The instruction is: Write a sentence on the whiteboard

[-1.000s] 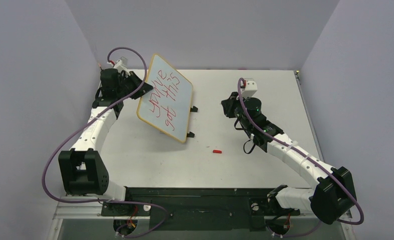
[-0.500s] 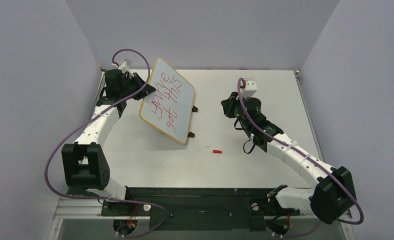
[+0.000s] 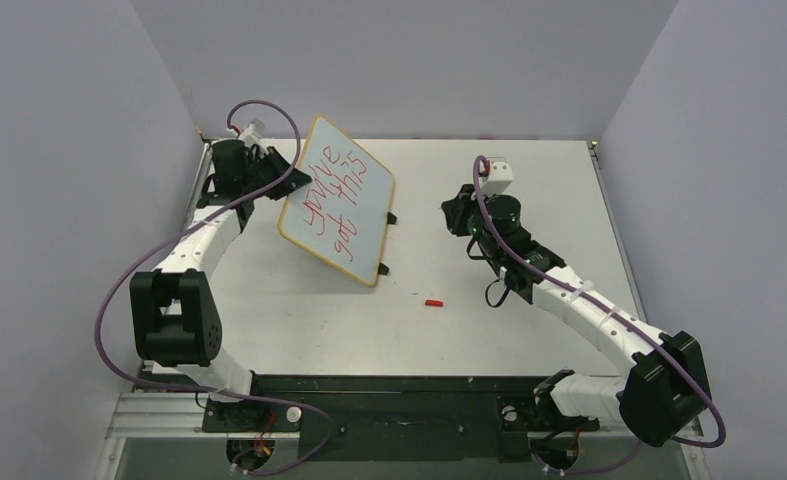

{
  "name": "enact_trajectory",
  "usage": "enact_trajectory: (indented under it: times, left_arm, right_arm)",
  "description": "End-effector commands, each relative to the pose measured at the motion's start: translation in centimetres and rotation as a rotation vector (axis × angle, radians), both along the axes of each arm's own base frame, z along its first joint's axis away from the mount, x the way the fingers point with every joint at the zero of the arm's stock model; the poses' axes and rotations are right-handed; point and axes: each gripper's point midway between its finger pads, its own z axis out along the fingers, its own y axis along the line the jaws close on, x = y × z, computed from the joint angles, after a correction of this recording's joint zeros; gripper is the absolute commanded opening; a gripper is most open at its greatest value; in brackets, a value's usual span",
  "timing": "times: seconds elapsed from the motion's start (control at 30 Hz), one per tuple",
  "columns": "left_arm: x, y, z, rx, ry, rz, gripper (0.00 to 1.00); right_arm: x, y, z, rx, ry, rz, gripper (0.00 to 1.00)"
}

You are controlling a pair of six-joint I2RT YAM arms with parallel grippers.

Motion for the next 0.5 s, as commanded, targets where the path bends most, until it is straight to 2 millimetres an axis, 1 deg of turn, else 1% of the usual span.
enact_trajectory:
  times: [0.0,0.07,0.1,0.13,0.27,0.3,0.47]
  left_arm:
    - [1.0,-0.4,1.5,-0.016,-0.09,-0.064,0.0]
    - [1.0,-0.3,0.8,-0.017,-0.081,-0.071,0.0]
    - [1.1,0.4,0.3,-0.017,-0.076,-0.06,0.0]
    - [1.2,1.2,0.1,-0.015,-0.074,-0.045,0.02]
    - [1.0,2.6,-1.3,-0.006,-0.068,-0.03,0.11]
    - [1.0,2.8,-1.8,-0.007,-0.064,-0.028,0.13]
    - [0.9,3.8,-2.6,-0.012,-0.065,-0.015,0.21]
  right_arm:
    - [0.7,0.0,0.9,0.023,-0.032,-0.014,0.0]
    - [0.7,-0.1,0.8,0.021,-0.031,-0.015,0.0]
    - [0.7,-0.1,0.8,0.022,-0.03,-0.016,0.0]
    - [0.7,-0.1,0.7,0.021,-0.028,-0.015,0.0]
    - [0.8,0.0,0.5,0.021,-0.023,-0.014,0.0]
    - [0.8,0.0,0.5,0.021,-0.023,-0.014,0.0]
    - [0.9,0.2,0.4,0.022,-0.018,-0.009,0.0]
